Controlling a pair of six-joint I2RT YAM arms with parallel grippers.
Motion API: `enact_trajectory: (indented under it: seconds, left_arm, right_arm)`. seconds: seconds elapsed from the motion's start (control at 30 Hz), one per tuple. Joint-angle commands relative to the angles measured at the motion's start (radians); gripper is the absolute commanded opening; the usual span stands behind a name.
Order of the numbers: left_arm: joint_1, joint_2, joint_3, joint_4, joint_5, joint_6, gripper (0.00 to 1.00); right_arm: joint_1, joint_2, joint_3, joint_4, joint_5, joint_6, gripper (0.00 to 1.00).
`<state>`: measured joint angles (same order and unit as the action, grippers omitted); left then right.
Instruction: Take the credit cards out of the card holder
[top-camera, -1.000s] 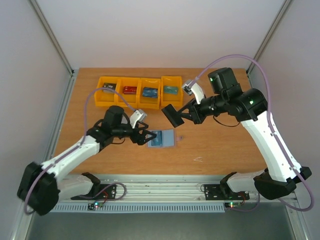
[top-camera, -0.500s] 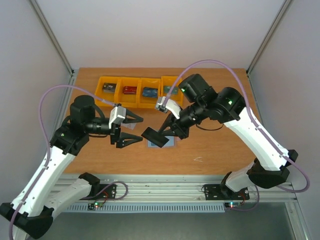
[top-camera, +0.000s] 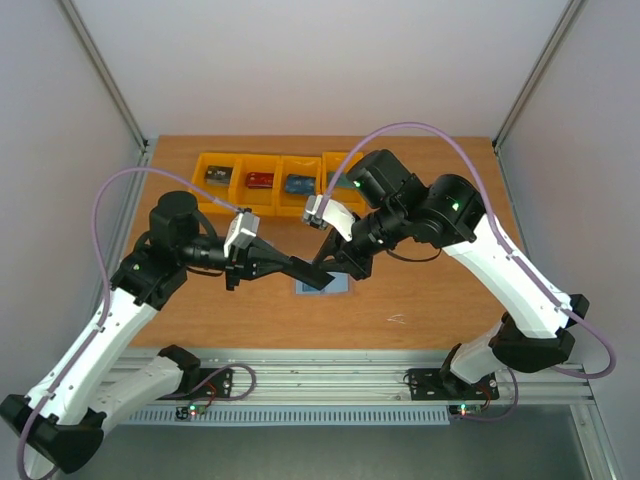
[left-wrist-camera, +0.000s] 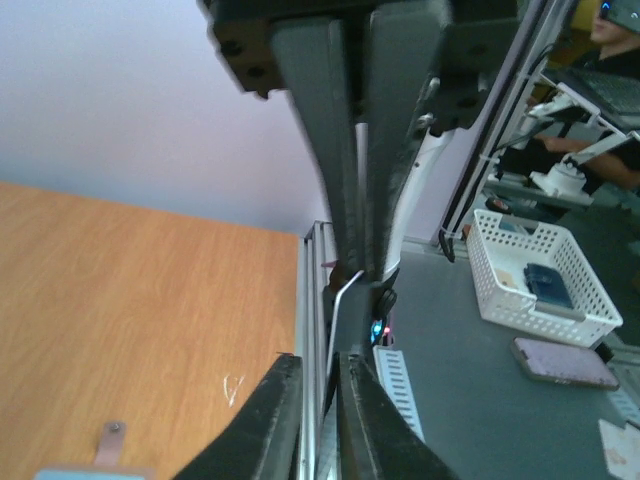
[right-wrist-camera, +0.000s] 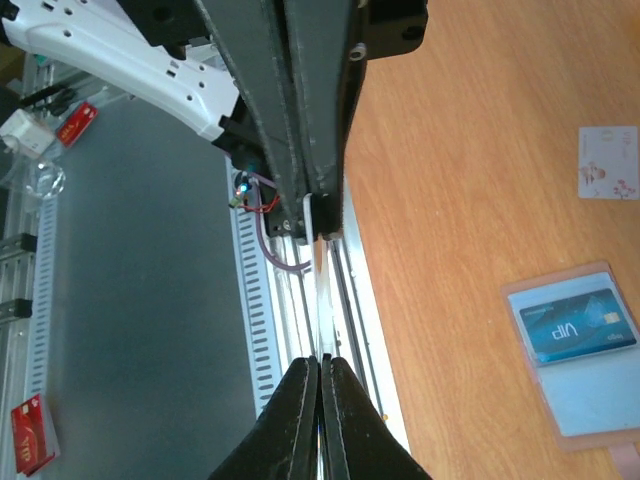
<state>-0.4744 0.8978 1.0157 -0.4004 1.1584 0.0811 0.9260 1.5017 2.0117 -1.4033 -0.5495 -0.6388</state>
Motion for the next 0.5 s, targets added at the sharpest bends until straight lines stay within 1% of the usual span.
enact_trajectory:
  seconds: [0.0,0.13,0.17,0.2,0.23,0.27,0.3,0.33,0.37,0.4,0.47]
  left_arm:
    - [-0.013,-0.001,-0.010,0.064,0.050,0.007,0.00]
    - [-0.013,-0.017,-0.010,0.130,0.049,-0.015,0.00]
    - [-0.013,-0.024,-0.009,0.168,0.029,-0.039,0.00]
    - [-0.009,-0.032,-0.015,0.238,0.002,-0.095,0.00]
    - [0.003,-0.039,-0.023,0.322,-0.025,-0.150,0.00]
    - [0.017,-0.045,-0.035,0.449,-0.052,-0.261,0.00]
    - [0.036,-0.049,-0.058,0.583,-0.078,-0.338,0.00]
    - [0.052,-0.049,-0.062,0.673,-0.099,-0.446,0.00]
    - [0.061,-0.046,-0.058,0.715,-0.123,-0.542,0.00]
    - [0.064,-0.048,-0.054,0.733,-0.134,-0.577,0.00]
    - [0.064,-0.056,-0.042,0.737,-0.105,-0.602,0.00]
  right_arm:
    - [0.011,-0.020,0.020,0.013,0.033,-0.018,0.01]
    - [0.010,-0.036,0.021,0.046,0.068,-0.018,0.01]
    - [0.009,-0.049,0.010,0.069,0.095,-0.015,0.04]
    - [0.006,-0.070,-0.013,0.102,0.124,-0.009,0.16]
    - [-0.003,-0.102,-0.051,0.149,0.140,-0.004,0.34]
    - [-0.021,-0.140,-0.097,0.203,0.127,0.004,0.48]
    - [-0.044,-0.178,-0.152,0.276,0.100,0.017,0.58]
    - [-0.068,-0.213,-0.220,0.352,0.058,0.040,0.65]
    - [-0.087,-0.244,-0.264,0.426,0.023,0.060,0.69]
    - [-0.092,-0.266,-0.298,0.490,0.004,0.076,0.71]
    - [-0.096,-0.289,-0.336,0.576,-0.007,0.103,0.71]
